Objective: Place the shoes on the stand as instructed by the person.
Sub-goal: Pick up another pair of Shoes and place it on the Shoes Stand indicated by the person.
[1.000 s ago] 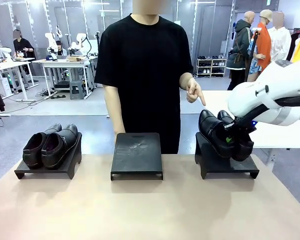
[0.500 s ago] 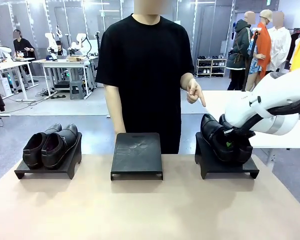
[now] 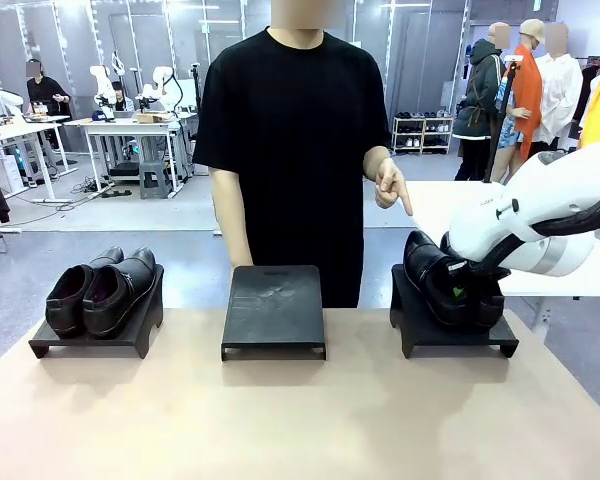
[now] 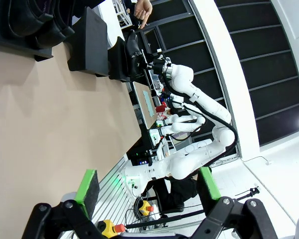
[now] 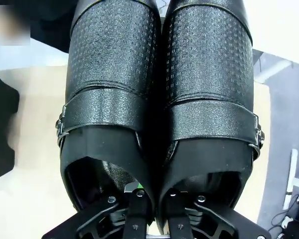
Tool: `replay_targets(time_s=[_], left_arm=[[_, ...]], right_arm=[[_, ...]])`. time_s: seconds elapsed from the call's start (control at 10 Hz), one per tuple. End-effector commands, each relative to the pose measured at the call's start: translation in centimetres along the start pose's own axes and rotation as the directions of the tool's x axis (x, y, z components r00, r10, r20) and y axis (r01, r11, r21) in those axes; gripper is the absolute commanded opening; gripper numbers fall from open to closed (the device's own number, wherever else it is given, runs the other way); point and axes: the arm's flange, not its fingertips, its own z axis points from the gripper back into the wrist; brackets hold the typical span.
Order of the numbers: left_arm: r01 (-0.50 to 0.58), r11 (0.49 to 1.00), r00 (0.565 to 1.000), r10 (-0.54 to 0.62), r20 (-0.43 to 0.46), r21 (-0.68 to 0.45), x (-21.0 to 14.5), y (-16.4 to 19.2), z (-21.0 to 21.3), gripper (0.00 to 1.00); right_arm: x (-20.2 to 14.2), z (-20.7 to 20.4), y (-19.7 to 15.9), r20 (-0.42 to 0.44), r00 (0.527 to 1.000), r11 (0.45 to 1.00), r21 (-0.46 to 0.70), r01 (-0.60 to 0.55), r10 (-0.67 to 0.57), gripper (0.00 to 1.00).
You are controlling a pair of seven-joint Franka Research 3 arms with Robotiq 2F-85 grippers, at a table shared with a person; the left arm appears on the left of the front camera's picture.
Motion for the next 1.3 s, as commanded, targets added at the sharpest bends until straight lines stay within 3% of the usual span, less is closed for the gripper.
replay_targets(time_s=[0.0,0.1,0.2,0.4,0.6,0.7,0.8,1.0,1.2], left_arm=[[0.007,1.0,1.0,-0.007,-0.008,-0.008,-0.15,-0.11,0.15,1.0],[0.007,1.0,1.0,-0.007,-0.008,-0.008,-0.15,-0.11,0.15,1.0],[0.007,1.0,1.0,-0.007,-0.008,-0.008,-0.15,-0.11,0.15,1.0],[0.007,1.0,1.0,-0.007,-0.008,-0.008,-0.15,-0.11,0.15,1.0],[0.007,1.0,1.0,-0.007,-0.008,-0.008,-0.15,-0.11,0.15,1.0],[0.007,1.0,1.0,-0.007,-0.008,-0.008,-0.15,-0.11,0.15,1.0],[0.007,1.0,1.0,-0.007,-0.008,-0.008,-0.15,-0.11,0.15,1.0],[0.007,1.0,1.0,-0.007,-0.008,-0.008,-0.15,-0.11,0.15,1.0],[0.007,1.0,1.0,-0.007,-0.008,-0.008,-0.15,-0.11,0.15,1.0]], right_arm=[[0.79,0.45,-0.02,0.034,0.999,0.999,-0.025,0.029,-0.028,0.32],[0.81,0.54,-0.06,0.035,0.999,0.999,-0.026,0.032,-0.031,0.48],[0.82,0.6,-0.1,0.036,0.999,0.999,-0.027,0.036,-0.035,0.73],[0.79,0.69,-0.24,0.04,0.998,0.999,-0.026,0.043,-0.042,1.0],[0.77,0.79,-0.24,0.046,0.998,0.999,-0.023,0.042,-0.041,1.0],[0.8,0.79,-0.25,0.047,0.998,0.999,-0.024,0.045,-0.043,0.92],[0.82,0.78,-0.3,0.047,0.998,0.999,-0.025,0.046,-0.044,1.0],[1.33,1.38,-0.76,0.049,0.997,0.996,-0.074,0.058,-0.054,1.0],[0.63,0.65,-0.41,0.032,0.999,1.0,-0.01,0.025,-0.024,1.0]])
